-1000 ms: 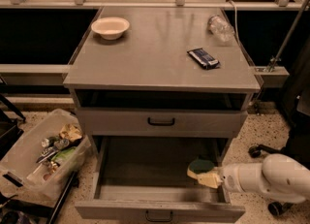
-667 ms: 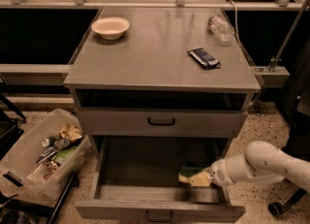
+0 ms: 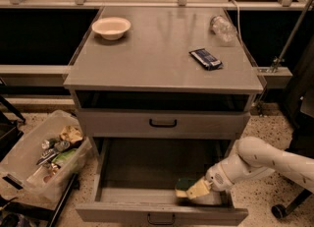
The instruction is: Place sponge into middle drawer
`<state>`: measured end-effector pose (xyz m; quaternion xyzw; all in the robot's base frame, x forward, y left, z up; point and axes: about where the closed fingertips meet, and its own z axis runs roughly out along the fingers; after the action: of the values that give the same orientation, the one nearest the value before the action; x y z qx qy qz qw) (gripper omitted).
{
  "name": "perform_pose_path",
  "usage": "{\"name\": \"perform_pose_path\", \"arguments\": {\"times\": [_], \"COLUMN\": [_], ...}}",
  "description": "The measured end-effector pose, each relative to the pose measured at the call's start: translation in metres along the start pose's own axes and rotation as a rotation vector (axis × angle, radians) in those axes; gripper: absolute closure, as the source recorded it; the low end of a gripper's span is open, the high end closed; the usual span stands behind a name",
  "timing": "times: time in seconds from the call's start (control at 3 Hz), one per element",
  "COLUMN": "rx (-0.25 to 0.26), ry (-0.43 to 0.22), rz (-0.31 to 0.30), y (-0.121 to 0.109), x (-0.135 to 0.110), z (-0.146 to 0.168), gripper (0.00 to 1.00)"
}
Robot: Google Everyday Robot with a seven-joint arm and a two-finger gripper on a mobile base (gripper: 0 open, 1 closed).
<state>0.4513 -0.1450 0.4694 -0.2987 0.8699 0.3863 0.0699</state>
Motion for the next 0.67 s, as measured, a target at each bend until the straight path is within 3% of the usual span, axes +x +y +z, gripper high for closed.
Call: {"name": "perform_pose_path", "arguments": {"times": [0.33, 0.67], "rx": [0.0, 0.0], "ry": [0.0, 0.0], "rz": [0.0, 0.0], "y": [0.0, 0.0], "x": [0.0, 0.0], "z": [0.0, 0.0001], "gripper": [1.0, 0.81]}}
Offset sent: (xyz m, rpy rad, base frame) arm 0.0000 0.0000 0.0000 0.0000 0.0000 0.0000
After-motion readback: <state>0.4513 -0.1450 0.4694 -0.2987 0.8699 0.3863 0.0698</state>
